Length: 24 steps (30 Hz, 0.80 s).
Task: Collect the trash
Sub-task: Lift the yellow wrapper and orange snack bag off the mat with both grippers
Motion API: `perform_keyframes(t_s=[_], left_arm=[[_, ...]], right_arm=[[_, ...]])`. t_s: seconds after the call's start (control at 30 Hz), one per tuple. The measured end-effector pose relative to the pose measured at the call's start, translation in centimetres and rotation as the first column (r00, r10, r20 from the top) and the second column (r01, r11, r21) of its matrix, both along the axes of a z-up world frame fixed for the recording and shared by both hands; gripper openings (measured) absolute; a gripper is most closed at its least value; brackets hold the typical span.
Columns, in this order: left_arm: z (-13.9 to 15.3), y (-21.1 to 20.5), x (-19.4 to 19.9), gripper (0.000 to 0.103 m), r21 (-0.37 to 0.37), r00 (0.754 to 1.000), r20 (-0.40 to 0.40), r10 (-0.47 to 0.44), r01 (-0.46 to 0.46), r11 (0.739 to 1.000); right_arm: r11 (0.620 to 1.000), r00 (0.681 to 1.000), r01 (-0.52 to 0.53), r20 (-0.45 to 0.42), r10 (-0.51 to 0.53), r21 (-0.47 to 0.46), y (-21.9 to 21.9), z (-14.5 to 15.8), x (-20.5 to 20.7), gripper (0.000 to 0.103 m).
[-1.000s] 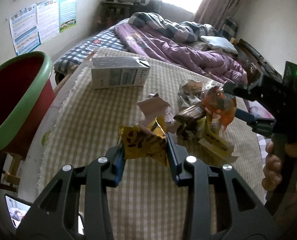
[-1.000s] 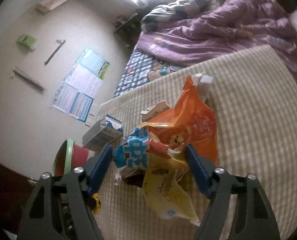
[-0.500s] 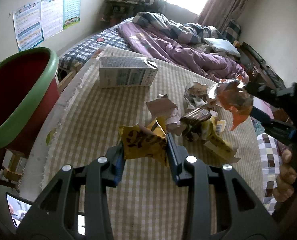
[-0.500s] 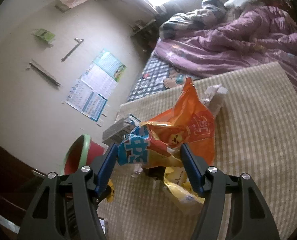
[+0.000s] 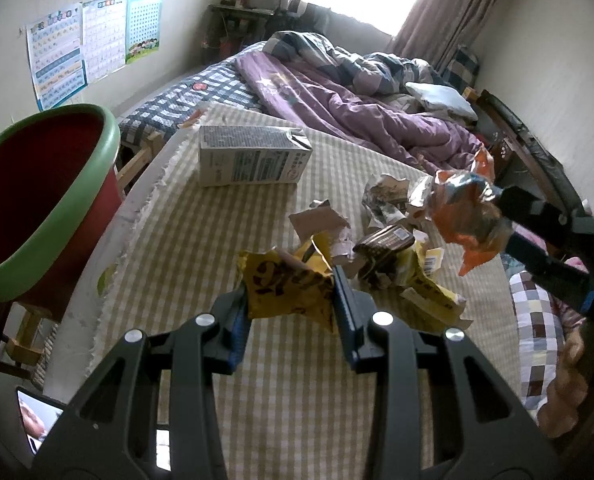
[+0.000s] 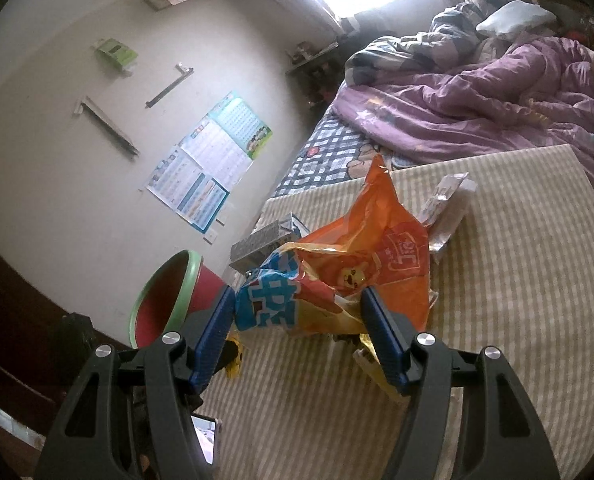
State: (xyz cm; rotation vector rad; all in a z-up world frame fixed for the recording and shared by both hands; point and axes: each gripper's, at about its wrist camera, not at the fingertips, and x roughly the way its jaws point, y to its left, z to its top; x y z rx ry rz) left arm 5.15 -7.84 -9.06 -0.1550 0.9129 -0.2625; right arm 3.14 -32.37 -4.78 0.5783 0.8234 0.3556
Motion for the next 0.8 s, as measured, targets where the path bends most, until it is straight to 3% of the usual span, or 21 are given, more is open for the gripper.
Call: perform_keyframes(t_s=[0.8], left_arm=[[1.1,0.3,-0.1,0.035,-0.016,0.999,0.022,-0.026,0.026,1.000]], right_arm=[[1.000,1.000,-0.005,0.017,0.005,-0.004,0.4,0.3,-0.6,0.063]])
